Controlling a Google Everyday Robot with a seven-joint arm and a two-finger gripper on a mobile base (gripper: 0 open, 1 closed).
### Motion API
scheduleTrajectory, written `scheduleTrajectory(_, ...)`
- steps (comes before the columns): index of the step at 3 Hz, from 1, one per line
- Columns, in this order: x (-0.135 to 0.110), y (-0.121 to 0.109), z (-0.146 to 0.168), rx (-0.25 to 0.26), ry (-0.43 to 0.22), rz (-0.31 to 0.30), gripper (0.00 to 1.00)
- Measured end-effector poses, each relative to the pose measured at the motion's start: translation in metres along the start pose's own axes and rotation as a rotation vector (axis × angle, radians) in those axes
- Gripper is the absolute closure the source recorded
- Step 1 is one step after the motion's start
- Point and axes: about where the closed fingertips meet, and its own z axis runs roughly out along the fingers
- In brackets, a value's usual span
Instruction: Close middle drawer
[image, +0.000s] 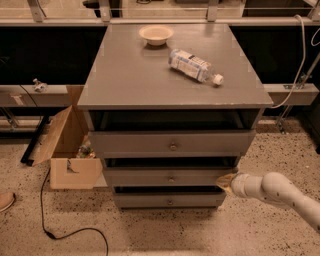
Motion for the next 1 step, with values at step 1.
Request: scheduleTrajectory(1,0.0051,0.0258,-0.0266,-0.078,-0.003,0.007,1.00)
